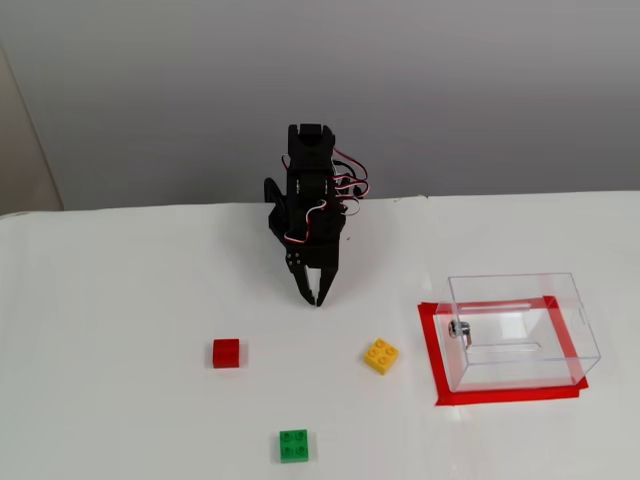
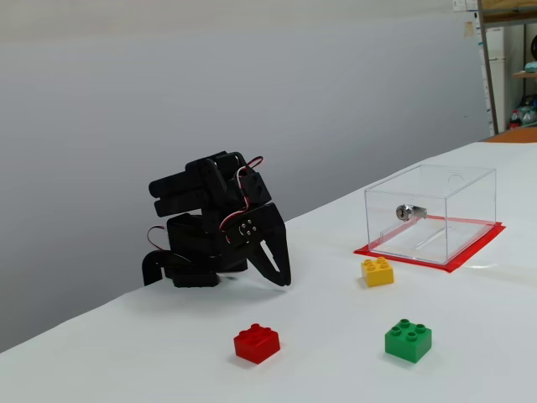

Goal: Pick the green lego brick and place it into the transparent box

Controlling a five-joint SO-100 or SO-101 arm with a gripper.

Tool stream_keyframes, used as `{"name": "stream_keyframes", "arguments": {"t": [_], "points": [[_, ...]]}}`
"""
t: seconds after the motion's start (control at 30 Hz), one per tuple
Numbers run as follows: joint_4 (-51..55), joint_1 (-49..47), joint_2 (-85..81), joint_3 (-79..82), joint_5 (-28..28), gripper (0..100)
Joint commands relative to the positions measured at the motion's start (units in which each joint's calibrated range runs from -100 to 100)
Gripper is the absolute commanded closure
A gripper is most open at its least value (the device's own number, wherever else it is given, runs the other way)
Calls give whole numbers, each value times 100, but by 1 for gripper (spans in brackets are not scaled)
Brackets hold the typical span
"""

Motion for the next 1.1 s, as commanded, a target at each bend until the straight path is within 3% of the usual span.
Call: {"name": "stream_keyframes", "arguments": {"t": [0.0, 1.07], "points": [[38, 31, -51, -161, -17, 98], [38, 46, -42, -161, -12, 98]]}}
